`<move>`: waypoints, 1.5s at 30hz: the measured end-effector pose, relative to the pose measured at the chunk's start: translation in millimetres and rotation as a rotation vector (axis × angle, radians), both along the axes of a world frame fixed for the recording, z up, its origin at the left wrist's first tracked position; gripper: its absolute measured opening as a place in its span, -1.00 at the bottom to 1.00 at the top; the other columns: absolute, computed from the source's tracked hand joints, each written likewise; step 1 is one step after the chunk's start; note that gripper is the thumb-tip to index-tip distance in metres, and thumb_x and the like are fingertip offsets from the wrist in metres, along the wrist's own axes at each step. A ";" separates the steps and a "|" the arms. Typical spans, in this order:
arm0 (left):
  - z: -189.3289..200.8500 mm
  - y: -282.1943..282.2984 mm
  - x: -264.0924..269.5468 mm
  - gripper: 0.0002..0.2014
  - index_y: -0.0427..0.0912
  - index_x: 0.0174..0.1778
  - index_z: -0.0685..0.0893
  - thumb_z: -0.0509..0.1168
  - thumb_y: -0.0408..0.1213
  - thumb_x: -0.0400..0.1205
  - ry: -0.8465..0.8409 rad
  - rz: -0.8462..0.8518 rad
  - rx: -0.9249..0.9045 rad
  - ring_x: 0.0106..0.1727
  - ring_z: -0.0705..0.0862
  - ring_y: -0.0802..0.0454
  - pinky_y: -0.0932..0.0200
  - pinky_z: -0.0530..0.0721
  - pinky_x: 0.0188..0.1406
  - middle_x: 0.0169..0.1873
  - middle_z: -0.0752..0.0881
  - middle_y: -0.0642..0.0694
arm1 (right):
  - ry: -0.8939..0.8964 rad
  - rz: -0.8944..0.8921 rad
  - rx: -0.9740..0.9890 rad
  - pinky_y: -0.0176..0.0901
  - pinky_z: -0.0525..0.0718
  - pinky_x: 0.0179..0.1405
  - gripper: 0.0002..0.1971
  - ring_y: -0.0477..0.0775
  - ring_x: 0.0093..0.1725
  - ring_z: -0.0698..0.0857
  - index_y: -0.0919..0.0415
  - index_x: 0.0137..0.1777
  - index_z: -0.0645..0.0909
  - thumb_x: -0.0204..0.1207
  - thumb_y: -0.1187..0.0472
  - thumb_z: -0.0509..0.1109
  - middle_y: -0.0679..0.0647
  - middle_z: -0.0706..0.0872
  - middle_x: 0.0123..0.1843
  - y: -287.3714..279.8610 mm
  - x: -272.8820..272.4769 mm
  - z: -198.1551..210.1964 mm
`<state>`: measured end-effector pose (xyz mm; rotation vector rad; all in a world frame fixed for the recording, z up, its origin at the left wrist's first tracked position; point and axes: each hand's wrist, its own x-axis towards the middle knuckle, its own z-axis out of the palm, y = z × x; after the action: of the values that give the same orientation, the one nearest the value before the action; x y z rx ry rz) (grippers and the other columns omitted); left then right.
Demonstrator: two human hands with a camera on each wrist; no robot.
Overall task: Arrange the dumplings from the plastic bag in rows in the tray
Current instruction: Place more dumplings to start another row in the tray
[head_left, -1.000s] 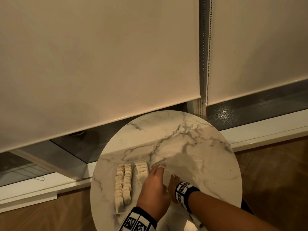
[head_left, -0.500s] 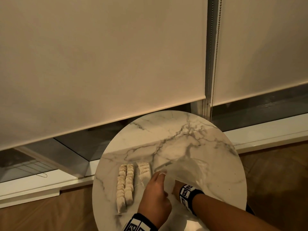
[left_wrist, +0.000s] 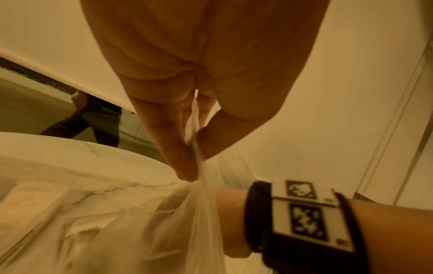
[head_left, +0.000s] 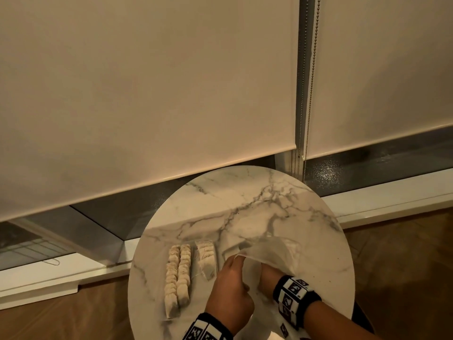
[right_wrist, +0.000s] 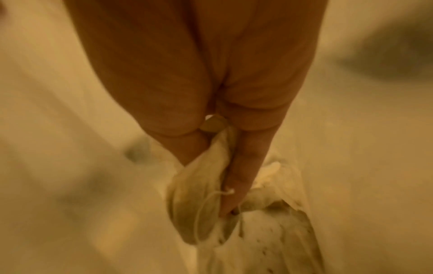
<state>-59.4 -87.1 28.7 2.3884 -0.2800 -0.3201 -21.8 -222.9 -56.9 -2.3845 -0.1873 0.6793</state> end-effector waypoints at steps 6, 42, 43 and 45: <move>7.9 -11.9 6.1 -0.42 0.18 0.17 0.61 0.17 -0.64 0.49 0.175 0.163 -0.258 -0.17 0.78 0.03 0.04 0.79 -0.11 -0.19 0.79 0.11 | 0.029 -0.031 0.200 -0.29 0.67 -0.01 -0.81 -0.05 0.00 0.73 -0.11 -0.07 0.65 0.47 0.25 0.41 -0.09 0.74 -0.06 -29.4 -11.1 39.6; 32.9 22.8 13.0 -0.57 -0.16 0.16 0.79 0.14 0.04 0.68 0.832 0.751 -1.614 0.18 0.70 -0.24 -0.13 0.60 0.10 0.20 0.77 -0.27 | -0.184 -0.104 0.712 -0.12 0.75 0.06 -0.79 -0.12 -0.03 0.78 0.04 -0.04 0.74 0.39 0.31 0.59 0.01 0.82 -0.05 41.5 5.0 144.7; 32.0 28.3 13.8 -0.58 -0.18 0.17 0.78 0.15 0.01 0.67 0.817 0.775 -1.634 0.19 0.70 -0.23 -0.12 0.59 0.13 0.19 0.77 -0.27 | -0.241 -0.093 0.645 -0.17 0.74 0.05 -0.76 -0.16 -0.02 0.76 -0.01 -0.03 0.73 0.38 0.31 0.56 -0.04 0.80 -0.04 50.1 2.5 139.7; 30.4 40.7 16.6 -0.61 -0.19 0.11 0.76 0.14 -0.01 0.70 0.776 0.827 -1.707 0.10 0.75 -0.18 -0.08 0.67 0.10 0.06 0.78 -0.24 | -0.338 -0.040 0.556 -0.31 0.67 0.04 -0.68 -0.23 0.03 0.69 -0.05 0.00 0.73 0.36 0.37 0.48 -0.12 0.73 0.01 67.6 -2.9 131.7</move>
<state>-42.8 -46.4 59.1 0.4669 0.5909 -0.3396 -24.7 -155.2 74.8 -1.9367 -0.4122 0.1630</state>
